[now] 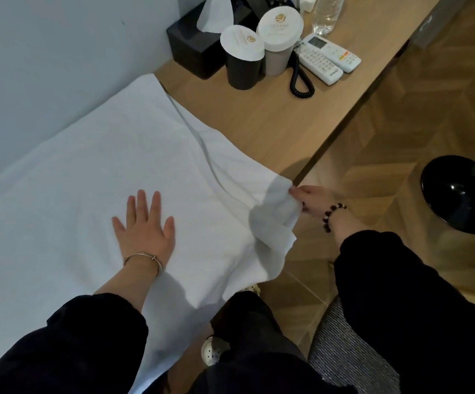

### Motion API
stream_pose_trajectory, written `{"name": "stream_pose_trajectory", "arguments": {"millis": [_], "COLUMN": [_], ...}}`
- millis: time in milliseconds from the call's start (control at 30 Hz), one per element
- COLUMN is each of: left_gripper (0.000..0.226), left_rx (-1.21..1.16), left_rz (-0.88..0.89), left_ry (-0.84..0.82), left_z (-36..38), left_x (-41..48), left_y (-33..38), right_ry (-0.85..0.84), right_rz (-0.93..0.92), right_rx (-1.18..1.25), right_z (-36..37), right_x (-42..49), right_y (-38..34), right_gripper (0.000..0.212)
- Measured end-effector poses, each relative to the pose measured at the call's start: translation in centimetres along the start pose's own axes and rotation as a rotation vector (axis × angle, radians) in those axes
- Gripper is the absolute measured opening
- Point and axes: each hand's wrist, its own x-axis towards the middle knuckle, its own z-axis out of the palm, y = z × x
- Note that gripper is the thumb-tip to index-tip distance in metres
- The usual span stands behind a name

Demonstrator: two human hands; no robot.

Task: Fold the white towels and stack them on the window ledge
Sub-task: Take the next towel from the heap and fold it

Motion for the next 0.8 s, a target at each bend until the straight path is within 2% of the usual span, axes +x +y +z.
{"name": "stream_pose_trajectory", "arguments": {"millis": [33,67,100,133,200,267,400,500,533,633,800], "left_gripper": [0.061,0.062,0.062,0.062,0.062,0.062,0.062,0.062,0.062,0.062,0.062], "left_rx": [-0.001,0.0,0.002,0.001,-0.005,0.0,0.007,0.009,0.011,0.015,0.011], "left_rz": [0.0,0.001,0.001,0.0,-0.001,-0.003,-0.006,-0.004,-0.003,-0.002,0.002], "left_ry": [-0.001,0.003,0.006,0.007,0.008,0.006,0.01,0.007,0.008,0.012,0.022], "left_z": [0.0,0.0,0.0,0.0,0.0,-0.1,-0.2,-0.1,-0.1,0.0,0.1], "left_x": [0.0,0.0,-0.1,-0.1,-0.1,0.0,0.0,-0.1,-0.1,-0.1,-0.1], "left_y": [0.0,0.1,0.1,0.1,0.1,0.2,0.3,0.3,0.2,0.2,0.2], "right_ry": [-0.128,-0.215,-0.255,-0.213,0.026,0.251,0.485,0.653,0.627,0.366,0.03], "right_rz": [0.074,0.091,0.075,0.045,-0.043,-0.077,-0.026,-0.171,-0.252,-0.424,-0.394], "right_rx": [0.031,-0.071,-0.239,-0.417,-0.52,-0.49,-0.344,-0.105,-0.075,-0.078,-0.195], "right_z": [-0.3,-0.8,-1.2,-1.5,-1.2,0.2,4.3,6.1,6.7,8.0,6.2], "right_x": [-0.4,-0.7,-0.8,-0.5,0.3,0.9,1.1,-1.1,-1.9,-5.0,-6.0], "right_y": [0.9,1.7,2.4,2.8,2.9,2.4,2.7,2.5,2.4,1.5,1.3], "right_gripper": [0.059,0.061,0.055,0.045,0.029,0.028,0.023,0.016,0.019,0.019,0.011]}}
